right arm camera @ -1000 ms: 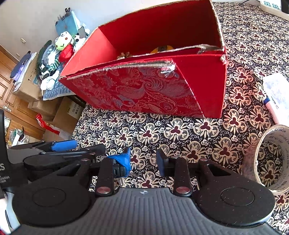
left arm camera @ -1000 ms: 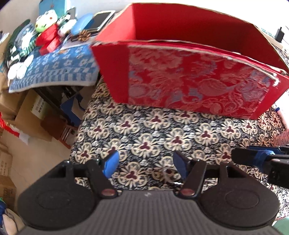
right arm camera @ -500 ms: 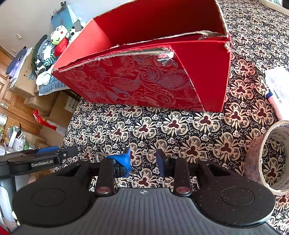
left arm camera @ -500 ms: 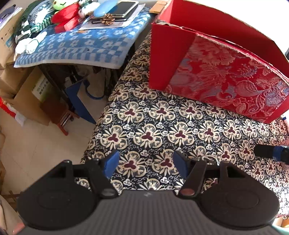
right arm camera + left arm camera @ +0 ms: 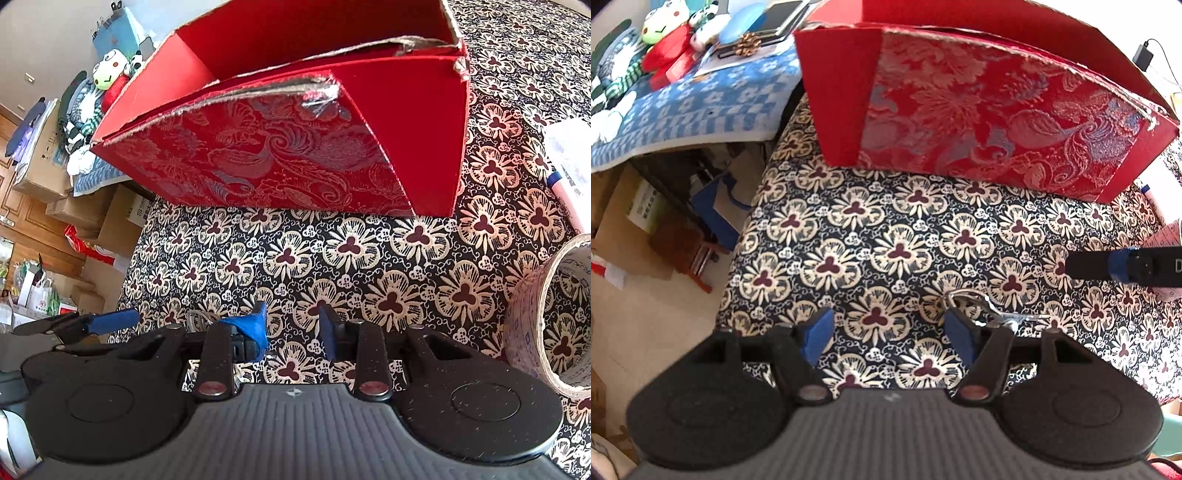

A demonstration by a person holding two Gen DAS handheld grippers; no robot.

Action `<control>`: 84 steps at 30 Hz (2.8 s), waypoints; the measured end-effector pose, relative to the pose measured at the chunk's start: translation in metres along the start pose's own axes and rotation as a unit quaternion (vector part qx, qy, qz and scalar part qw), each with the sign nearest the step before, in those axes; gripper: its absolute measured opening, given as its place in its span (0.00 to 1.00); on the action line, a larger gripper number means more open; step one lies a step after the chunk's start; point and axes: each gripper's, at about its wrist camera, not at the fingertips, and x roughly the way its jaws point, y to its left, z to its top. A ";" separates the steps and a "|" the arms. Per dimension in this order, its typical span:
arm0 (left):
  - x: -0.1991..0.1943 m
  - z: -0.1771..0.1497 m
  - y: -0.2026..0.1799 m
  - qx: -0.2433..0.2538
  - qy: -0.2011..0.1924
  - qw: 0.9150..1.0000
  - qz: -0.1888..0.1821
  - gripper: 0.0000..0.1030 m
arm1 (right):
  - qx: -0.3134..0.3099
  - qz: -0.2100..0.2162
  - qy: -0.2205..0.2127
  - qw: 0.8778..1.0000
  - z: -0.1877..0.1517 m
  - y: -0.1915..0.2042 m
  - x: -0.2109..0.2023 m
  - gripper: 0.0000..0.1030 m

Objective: Organize rigid objects

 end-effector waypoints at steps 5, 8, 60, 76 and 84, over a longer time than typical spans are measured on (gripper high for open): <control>-0.003 0.002 -0.005 0.003 -0.004 1.000 0.006 0.64 | -0.001 -0.001 -0.003 1.000 0.000 0.000 -0.002 0.13; -0.003 0.000 -0.009 0.005 -0.002 1.000 0.009 0.64 | -0.006 -0.003 -0.002 1.000 -0.001 0.002 -0.002 0.13; 0.025 0.006 -0.038 0.178 -0.015 0.956 -0.230 0.64 | 0.086 0.018 0.008 0.996 -0.002 0.008 0.025 0.13; 0.034 0.033 -0.061 0.216 -0.031 0.947 -0.238 0.64 | 0.147 0.058 -0.001 0.987 0.002 -0.025 0.021 0.13; 0.041 0.048 -0.075 0.211 -0.041 0.948 -0.236 0.64 | 0.133 0.061 -0.003 0.989 0.018 -0.038 0.017 0.14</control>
